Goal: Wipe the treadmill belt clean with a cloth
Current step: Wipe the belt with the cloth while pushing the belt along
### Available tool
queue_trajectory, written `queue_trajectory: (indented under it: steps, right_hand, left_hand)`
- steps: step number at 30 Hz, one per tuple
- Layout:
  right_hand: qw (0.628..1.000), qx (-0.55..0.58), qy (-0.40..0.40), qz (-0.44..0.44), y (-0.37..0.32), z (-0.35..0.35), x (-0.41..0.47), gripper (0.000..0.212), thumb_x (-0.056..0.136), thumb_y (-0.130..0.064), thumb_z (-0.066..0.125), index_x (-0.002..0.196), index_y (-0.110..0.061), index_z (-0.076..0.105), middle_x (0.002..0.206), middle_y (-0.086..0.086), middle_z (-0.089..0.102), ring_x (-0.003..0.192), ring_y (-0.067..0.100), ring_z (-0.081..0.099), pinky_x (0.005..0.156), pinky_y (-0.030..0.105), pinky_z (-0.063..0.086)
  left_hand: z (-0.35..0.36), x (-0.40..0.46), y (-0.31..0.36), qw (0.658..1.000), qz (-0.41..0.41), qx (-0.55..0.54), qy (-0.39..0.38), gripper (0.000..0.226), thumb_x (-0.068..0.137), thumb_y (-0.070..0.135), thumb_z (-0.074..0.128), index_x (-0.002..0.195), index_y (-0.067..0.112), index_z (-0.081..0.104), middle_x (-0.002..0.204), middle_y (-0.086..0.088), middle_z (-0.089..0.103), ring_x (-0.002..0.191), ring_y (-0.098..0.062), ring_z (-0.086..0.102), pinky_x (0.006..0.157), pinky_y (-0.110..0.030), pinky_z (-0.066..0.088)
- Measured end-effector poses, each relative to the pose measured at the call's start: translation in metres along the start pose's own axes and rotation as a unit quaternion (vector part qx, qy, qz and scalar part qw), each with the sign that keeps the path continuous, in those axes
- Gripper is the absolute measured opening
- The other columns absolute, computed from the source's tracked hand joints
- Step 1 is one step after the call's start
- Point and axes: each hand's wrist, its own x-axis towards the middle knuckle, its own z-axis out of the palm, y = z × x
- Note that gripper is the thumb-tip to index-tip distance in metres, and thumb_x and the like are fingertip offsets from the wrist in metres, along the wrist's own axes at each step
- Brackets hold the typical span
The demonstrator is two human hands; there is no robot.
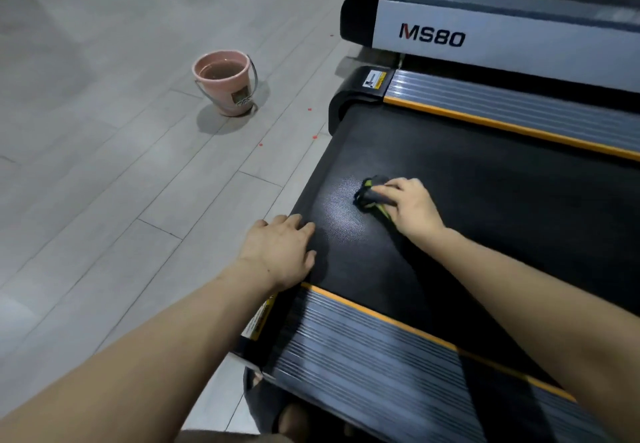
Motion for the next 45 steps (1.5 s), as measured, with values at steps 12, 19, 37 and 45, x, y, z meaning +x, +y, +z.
queue_trajectory:
  steps: [12,19,37,45]
  right_hand:
    - [0.98,0.067,-0.107,-0.15,-0.034,-0.035,-0.103,0.029,0.093,-0.032,0.069,0.121,-0.026,0.071,0.114,0.002,0.065,0.093,0.025,0.057,0.087,0.034,0.048]
    - [0.992,0.016,-0.004,0.124,-0.014,-0.019,-0.037,0.026,0.085,-0.029,0.069,0.11,-0.03,0.074,0.101,0.002,0.065,0.087,0.032,0.055,0.083,0.046,0.052]
    - [0.993,0.099,-0.056,0.0,-0.096,0.0,-0.061,0.024,0.089,-0.033,0.071,0.112,-0.028,0.074,0.094,0.0,0.06,0.086,0.027,0.052,0.078,0.037,0.047]
    - [0.977,0.122,-0.136,-0.111,-0.053,-0.039,-0.116,0.03,0.085,-0.021,0.078,0.115,-0.026,0.074,0.101,-0.001,0.061,0.088,0.022,0.051,0.081,0.03,0.044]
  left_hand:
    - [-0.002,0.01,0.01,1.0,0.007,0.013,-0.016,0.051,0.097,0.052,0.041,0.143,0.029,0.043,0.145,0.0,0.048,0.133,-0.024,0.047,0.101,-0.044,0.042]
    - [0.0,0.006,0.011,1.0,0.013,0.013,-0.005,0.055,0.098,0.051,0.041,0.15,0.033,0.033,0.152,0.004,0.044,0.137,-0.022,0.044,0.105,-0.043,0.04]
    - [0.003,0.001,-0.015,0.999,-0.036,-0.01,-0.034,0.051,0.097,0.049,0.043,0.145,0.033,0.041,0.147,0.005,0.048,0.132,-0.027,0.049,0.102,-0.046,0.046]
    - [0.014,-0.016,-0.017,0.999,-0.016,-0.013,-0.047,0.048,0.098,0.048,0.04,0.144,0.034,0.041,0.145,0.007,0.049,0.13,-0.023,0.051,0.097,-0.043,0.049]
